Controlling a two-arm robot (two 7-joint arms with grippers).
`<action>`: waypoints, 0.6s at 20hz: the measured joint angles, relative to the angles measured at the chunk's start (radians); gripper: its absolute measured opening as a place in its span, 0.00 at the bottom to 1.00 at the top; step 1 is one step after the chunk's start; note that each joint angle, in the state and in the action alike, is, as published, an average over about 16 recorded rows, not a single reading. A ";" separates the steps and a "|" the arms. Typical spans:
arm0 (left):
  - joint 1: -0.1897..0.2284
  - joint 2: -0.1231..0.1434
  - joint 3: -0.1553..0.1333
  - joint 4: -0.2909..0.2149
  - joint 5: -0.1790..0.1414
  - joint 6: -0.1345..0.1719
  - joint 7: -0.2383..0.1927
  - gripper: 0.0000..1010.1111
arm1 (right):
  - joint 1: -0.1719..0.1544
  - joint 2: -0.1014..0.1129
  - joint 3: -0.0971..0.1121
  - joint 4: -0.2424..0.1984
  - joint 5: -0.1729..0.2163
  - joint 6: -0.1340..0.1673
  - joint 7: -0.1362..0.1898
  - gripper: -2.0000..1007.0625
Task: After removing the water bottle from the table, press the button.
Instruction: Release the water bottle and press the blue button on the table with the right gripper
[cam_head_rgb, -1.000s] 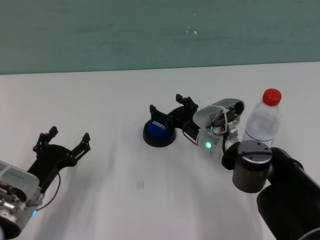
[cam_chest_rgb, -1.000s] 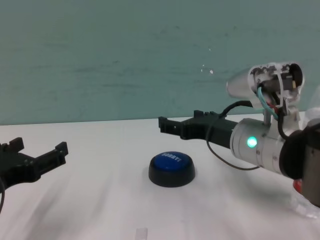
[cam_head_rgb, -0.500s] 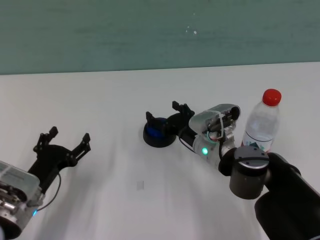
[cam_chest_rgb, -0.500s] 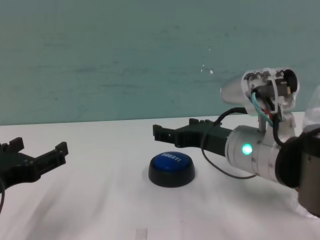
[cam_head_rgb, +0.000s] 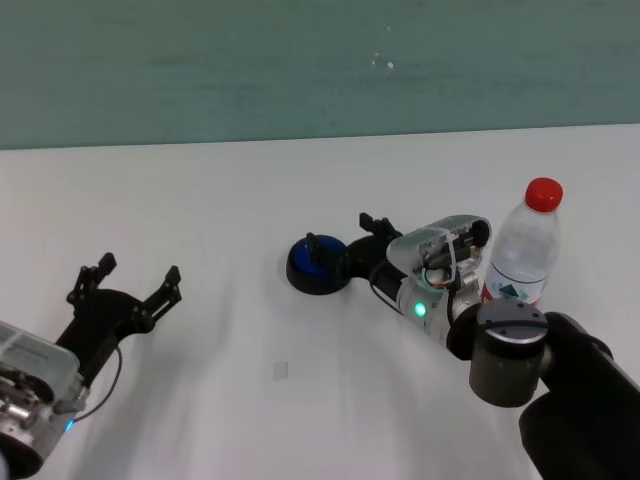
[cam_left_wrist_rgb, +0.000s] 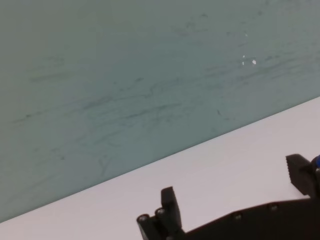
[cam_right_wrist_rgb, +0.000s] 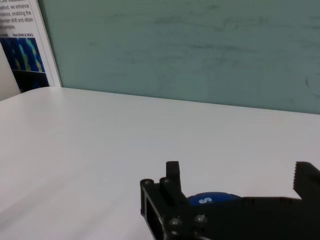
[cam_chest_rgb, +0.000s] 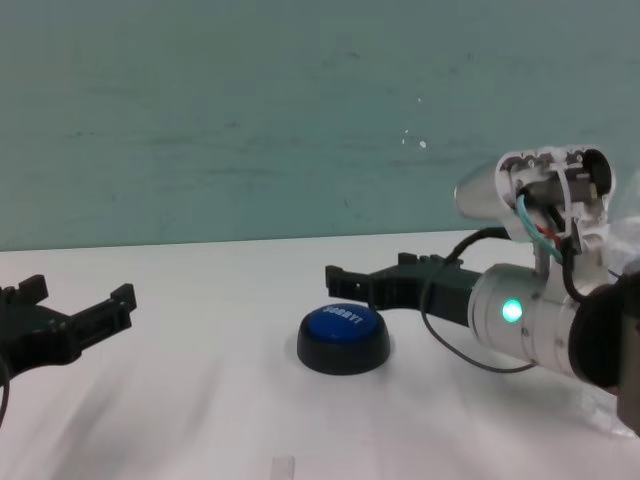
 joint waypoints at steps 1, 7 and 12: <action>0.000 0.000 0.000 0.000 0.000 0.000 0.000 0.99 | -0.001 0.000 0.001 0.001 0.000 0.003 -0.002 1.00; 0.000 0.000 0.000 0.000 0.000 0.000 0.000 0.99 | -0.002 -0.002 0.011 0.018 0.000 0.008 -0.008 1.00; 0.000 0.000 0.000 0.000 0.000 0.000 0.000 0.99 | 0.002 -0.004 0.018 0.037 0.001 0.009 -0.010 1.00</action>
